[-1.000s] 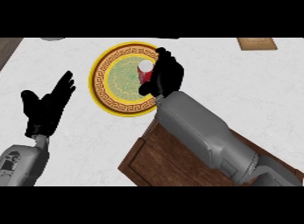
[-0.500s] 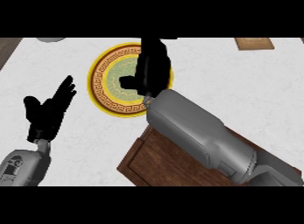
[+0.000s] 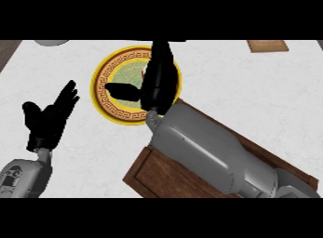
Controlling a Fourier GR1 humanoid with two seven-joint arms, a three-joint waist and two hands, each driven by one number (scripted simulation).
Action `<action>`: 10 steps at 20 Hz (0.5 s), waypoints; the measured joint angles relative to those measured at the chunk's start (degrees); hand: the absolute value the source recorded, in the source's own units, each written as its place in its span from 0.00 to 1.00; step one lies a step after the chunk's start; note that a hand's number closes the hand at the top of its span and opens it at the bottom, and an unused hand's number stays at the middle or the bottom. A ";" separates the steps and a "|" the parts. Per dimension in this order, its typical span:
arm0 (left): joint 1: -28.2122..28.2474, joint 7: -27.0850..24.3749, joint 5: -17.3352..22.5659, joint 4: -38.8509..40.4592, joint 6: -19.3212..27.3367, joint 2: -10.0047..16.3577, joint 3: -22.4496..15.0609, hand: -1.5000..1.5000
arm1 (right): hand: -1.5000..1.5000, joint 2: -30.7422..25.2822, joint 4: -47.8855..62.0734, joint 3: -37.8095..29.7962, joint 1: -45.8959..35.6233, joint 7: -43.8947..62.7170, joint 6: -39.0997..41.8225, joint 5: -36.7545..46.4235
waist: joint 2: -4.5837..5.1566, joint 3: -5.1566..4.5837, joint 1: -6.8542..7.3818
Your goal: Pick the can from the tray and place it in the plate
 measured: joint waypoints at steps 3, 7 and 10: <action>0.47 -0.18 -0.45 -0.14 0.25 -0.32 0.30 0.50 | 0.00 0.08 -2.39 -0.22 2.86 -4.85 -1.94 -4.33 | 0.00 0.00 -0.40; -0.40 0.33 -0.22 0.49 -0.68 0.08 1.99 0.50 | 0.00 0.25 -4.41 -2.10 7.28 -12.72 -2.82 -7.65 | -0.13 -0.01 -1.25; 0.36 0.27 -0.28 -0.30 -1.41 0.52 3.22 0.50 | 0.00 -0.01 -5.92 -3.11 10.79 -17.99 -2.43 -9.75 | -0.22 -0.02 -1.54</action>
